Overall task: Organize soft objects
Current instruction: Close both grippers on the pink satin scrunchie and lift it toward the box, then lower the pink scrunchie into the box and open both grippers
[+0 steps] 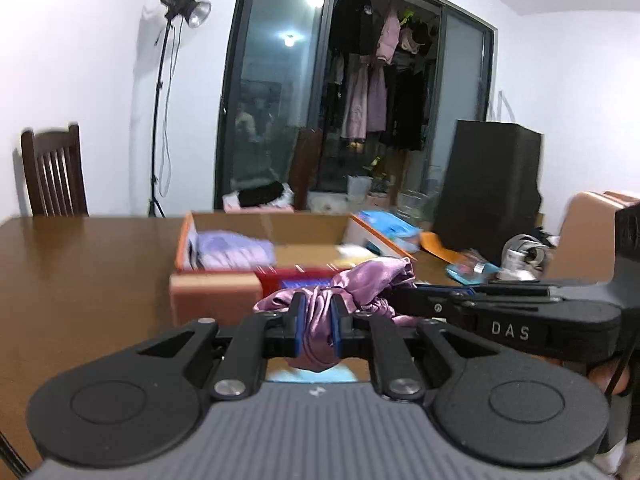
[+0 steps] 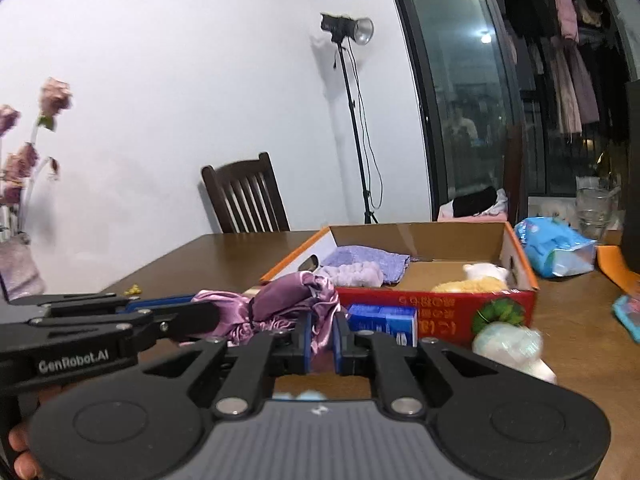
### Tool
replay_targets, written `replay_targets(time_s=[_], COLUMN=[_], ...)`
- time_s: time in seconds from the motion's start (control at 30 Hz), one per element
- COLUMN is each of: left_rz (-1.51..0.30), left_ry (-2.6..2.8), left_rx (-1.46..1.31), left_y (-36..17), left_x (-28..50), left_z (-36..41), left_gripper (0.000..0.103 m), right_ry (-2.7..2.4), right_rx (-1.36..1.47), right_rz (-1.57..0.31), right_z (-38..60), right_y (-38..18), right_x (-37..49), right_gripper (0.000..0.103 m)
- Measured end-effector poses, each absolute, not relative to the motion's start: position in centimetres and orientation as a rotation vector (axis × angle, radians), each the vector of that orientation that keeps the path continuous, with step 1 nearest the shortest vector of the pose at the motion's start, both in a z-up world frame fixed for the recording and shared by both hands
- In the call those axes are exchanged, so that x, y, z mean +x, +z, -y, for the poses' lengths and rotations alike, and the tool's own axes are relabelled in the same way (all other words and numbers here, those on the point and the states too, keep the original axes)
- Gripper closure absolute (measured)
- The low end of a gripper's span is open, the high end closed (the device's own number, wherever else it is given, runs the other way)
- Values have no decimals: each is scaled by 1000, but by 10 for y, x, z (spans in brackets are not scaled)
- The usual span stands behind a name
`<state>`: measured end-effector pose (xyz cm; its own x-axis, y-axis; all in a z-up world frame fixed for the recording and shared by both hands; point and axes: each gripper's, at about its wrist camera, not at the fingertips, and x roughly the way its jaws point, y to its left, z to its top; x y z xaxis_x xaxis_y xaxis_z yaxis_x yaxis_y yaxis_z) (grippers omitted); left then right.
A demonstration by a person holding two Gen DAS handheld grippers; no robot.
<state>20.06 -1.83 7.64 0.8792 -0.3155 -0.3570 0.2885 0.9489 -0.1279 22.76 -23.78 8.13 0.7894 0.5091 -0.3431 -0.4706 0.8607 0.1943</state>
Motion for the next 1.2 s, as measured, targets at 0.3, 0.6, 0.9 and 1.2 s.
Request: replay_targets(time_s=[0.3,0.6,0.9,1.2], left_rz=[-578,-606,-579,-366], left_ry=[-399,-390,-439,-485], left_rx=[-65,-84,-109,-91], left_y=[3,-14,-6,91], left_x=[140,136,145,245], left_z=[39,39,33,2], left_gripper=[67,69,84,84], right_ry=[494,477,483,545], right_rx=[183,158,161,129], right_rz=[-625,-637,-632,-394], right_z=[275,273,271,259], right_y=[11,-2,2,96], right_x=[166,157,161,244], right_gripper=[93,93,93,92])
